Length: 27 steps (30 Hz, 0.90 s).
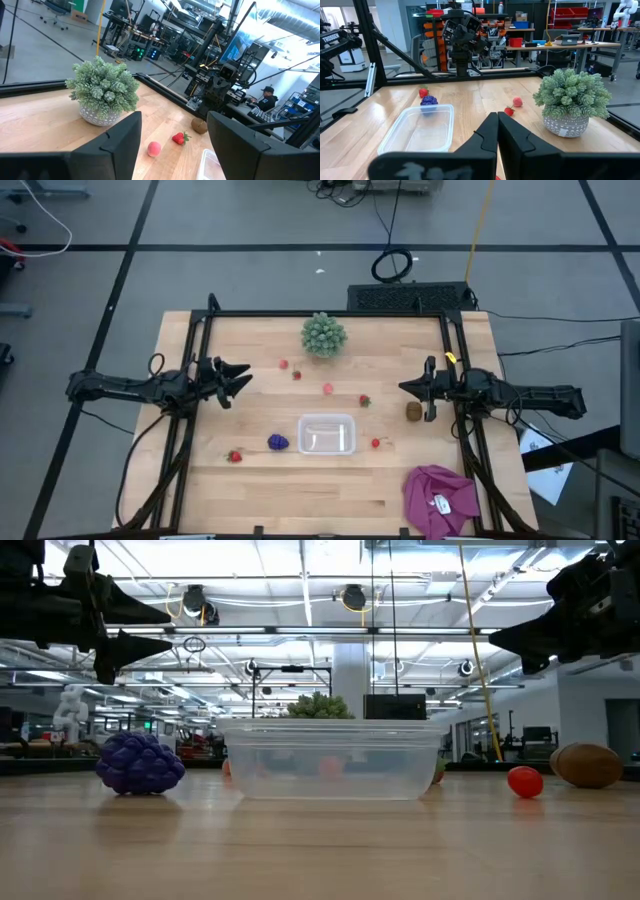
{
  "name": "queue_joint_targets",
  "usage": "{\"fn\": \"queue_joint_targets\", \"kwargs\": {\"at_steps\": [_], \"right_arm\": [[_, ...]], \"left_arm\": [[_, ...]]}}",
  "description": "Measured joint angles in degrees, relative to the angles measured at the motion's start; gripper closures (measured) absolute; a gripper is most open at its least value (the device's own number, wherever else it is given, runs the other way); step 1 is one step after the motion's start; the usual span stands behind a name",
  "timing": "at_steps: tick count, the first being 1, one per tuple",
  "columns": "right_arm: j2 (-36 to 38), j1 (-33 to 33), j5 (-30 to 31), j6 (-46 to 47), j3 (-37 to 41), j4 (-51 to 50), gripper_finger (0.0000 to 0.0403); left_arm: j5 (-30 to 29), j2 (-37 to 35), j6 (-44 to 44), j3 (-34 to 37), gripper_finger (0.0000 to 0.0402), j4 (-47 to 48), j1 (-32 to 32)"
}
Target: Pick and placing Produce into tupperware
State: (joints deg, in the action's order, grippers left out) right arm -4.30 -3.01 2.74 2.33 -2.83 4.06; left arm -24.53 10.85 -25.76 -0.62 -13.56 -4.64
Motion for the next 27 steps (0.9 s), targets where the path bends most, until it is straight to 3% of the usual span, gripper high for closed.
{"fn": "queue_joint_targets", "kwargs": {"at_steps": [21,27], "right_arm": [[0.0,0.0,0.1,0.0,0.0,4.5,0.0403],[0.0,0.0,0.1,3.9,0.0,6.2,0.0403]], "left_arm": [[-2.5,0.0,0.3,0.0,0.0172,-0.2,0.0],[-2.5,0.0,3.6,0.0,0.0172,-0.2,0.0]]}}
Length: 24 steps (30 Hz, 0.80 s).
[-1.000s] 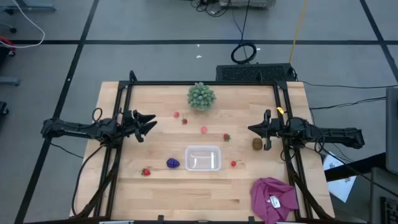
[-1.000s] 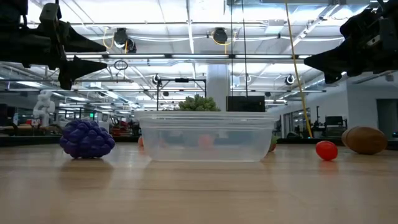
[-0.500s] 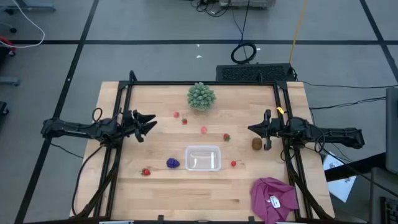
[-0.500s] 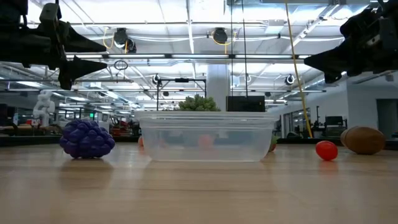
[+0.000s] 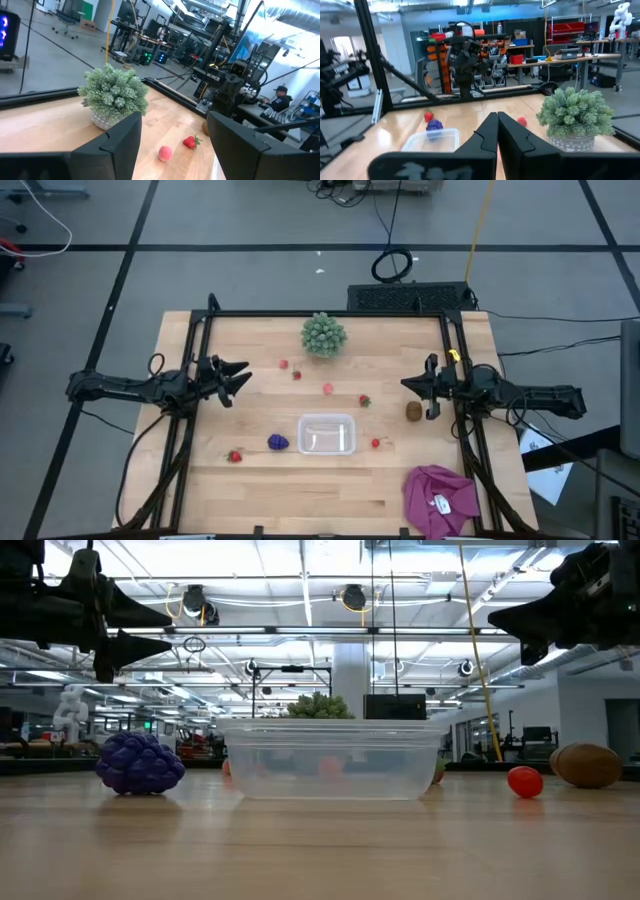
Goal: Pick and placing Produce into tupperware
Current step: Put the brown kiwi into the bin
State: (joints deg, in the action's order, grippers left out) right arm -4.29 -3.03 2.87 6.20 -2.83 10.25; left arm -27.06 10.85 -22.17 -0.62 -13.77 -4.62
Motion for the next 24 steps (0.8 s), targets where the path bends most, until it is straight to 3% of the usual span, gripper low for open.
{"fn": "queue_joint_targets", "kwargs": {"at_steps": [11,24], "right_arm": [[0.0,0.1,0.0,6.4,0.0,3.2,0.0403],[0.0,0.1,0.3,-2.7,0.0,7.1,0.0403]], "left_arm": [[0.0,0.0,3.0,0.0,0.0172,0.2,0.0],[0.0,0.0,5.6,0.0,0.0172,0.2,0.0]]}}
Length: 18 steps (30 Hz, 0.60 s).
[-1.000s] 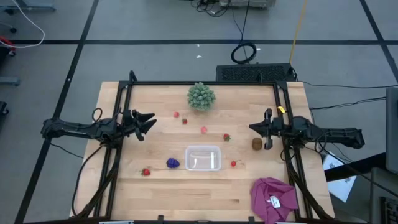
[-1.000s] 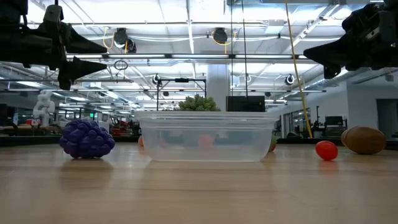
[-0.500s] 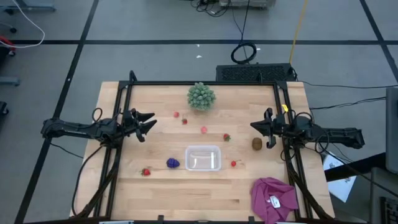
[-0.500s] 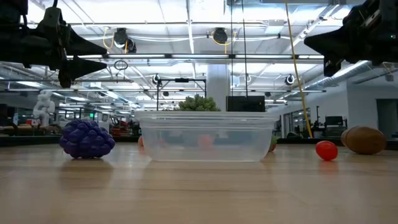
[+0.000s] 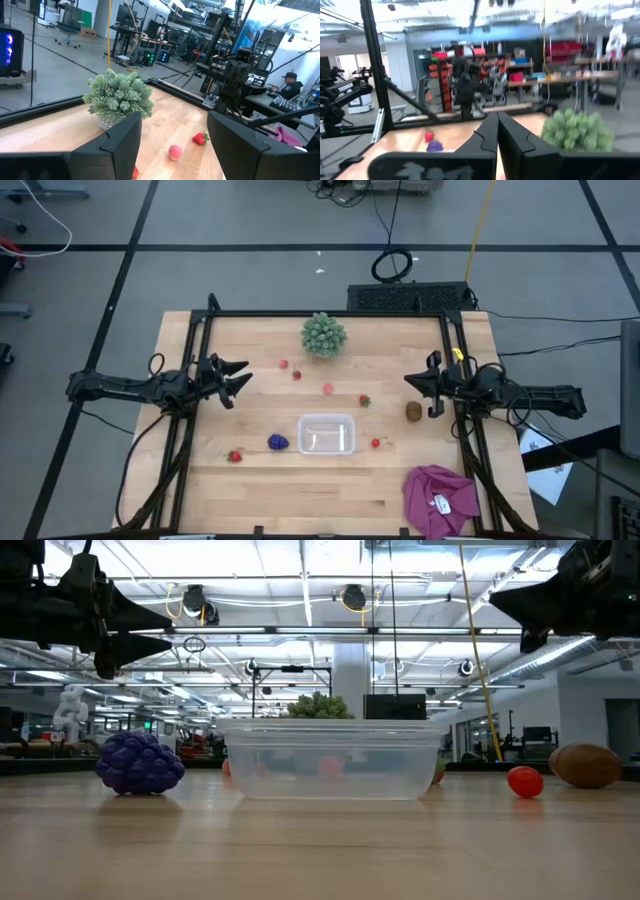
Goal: Pick and placing Produce into tupperware
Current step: Put the brown kiwi into the bin
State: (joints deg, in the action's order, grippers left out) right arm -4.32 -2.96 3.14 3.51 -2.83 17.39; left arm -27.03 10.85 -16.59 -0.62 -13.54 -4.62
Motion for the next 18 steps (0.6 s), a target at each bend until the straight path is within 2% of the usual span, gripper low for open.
{"fn": "queue_joint_targets", "kwargs": {"at_steps": [8,11,16,18], "right_arm": [[0.0,0.0,-0.3,-3.9,-0.1,7.7,0.0403],[-0.2,0.0,-0.5,-8.9,-2.0,7.3,0.0402],[-4.5,0.1,-6.7,-20.0,-13.5,8.2,0.0384],[-8.2,0.1,-8.9,-21.9,-19.7,4.0,0.0369]], "left_arm": [[0.0,0.0,0.0,0.0,0.0172,0.0,0.0],[0.0,0.0,0.0,0.0,0.0172,0.0,0.0],[0.0,0.0,-0.1,0.0,0.0172,0.0,0.0],[0.0,0.0,-0.1,0.0,0.0172,0.0,0.0]]}}
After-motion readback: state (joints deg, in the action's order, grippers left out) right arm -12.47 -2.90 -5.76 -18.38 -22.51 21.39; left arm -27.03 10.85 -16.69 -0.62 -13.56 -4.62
